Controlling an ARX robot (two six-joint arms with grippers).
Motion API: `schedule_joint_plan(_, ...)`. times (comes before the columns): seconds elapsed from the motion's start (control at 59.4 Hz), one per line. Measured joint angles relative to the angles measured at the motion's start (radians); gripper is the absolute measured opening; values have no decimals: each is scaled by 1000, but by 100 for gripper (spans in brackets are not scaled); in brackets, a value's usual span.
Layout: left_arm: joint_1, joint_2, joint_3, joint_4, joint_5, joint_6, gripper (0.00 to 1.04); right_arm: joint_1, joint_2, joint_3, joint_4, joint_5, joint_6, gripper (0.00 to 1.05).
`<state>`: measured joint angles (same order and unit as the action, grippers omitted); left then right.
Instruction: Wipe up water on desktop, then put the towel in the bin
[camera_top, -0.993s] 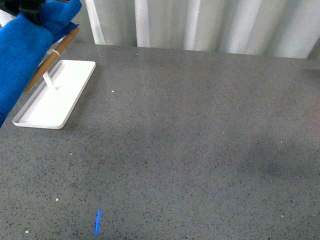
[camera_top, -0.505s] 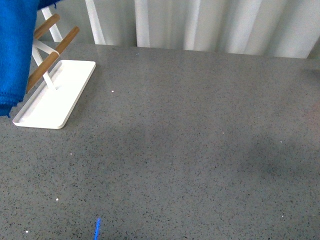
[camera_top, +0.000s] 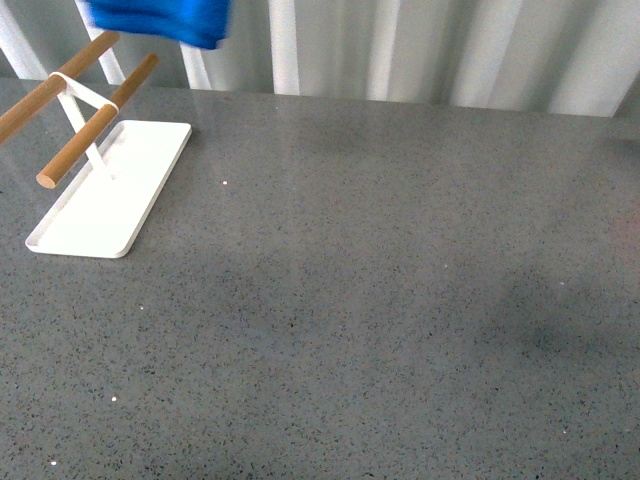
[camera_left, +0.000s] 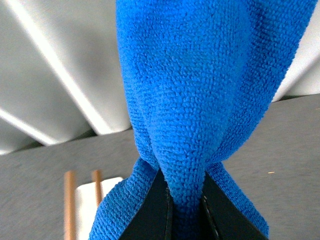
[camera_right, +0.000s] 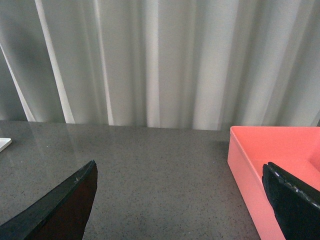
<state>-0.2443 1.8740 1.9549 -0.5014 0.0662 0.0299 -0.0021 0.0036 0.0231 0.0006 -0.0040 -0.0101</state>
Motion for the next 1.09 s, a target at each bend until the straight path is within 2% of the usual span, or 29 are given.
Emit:
schedule_joint_plan(0.118, -100, -74, -131, 138, 70, -90, 5, 0, 0, 0, 0, 0, 0, 98)
schedule_joint_plan(0.337, -236, -117, -371, 382, 102, -260, 5, 0, 0, 0, 0, 0, 0, 98)
schedule_joint_plan(0.538, -311, -104, -488, 510, 107, -364, 5, 0, 0, 0, 0, 0, 0, 98)
schedule_joint_plan(0.555, -316, -102, -493, 518, 107, -373, 5, -2, 4, 2, -6, -11, -4, 98)
schedule_joint_plan(0.623, -326, -97, -502, 536, 109, -395, 5, -32, 110, 80, -218, -158, -139, 98)
schedule_joint_plan(0.673, -329, -93, -502, 542, 109, -404, 5, -49, 189, 120, -316, -235, -243, 98)
schedule_joint_plan(0.69, -331, -92, -502, 543, 109, -409, 5, -68, 230, 145, -381, -302, -330, 98)
schedule_joint_plan(0.74, -333, -90, -502, 545, 109, -419, 5, -122, 266, 167, -415, -396, -434, 98)
schedule_joint_plan(0.791, -332, -88, -502, 547, 108, -426, 5, -176, 292, 193, -397, -453, -515, 98)
schedule_joint_plan(0.841, -332, -86, -502, 547, 99, -434, 5, -247, 358, 246, -306, -518, -586, 98)
schedule_joint_plan(0.892, -332, -86, -502, 548, 98, -438, 5, -272, 440, 297, -215, -540, -613, 98)
schedule_joint_plan(0.993, -335, -87, -502, 548, 100, -443, 5, -257, 625, 377, -57, -547, -601, 98)
schedule_joint_plan(1.094, -336, -90, -502, 549, 101, -448, 5, -201, 801, 446, 41, -579, -485, 98)
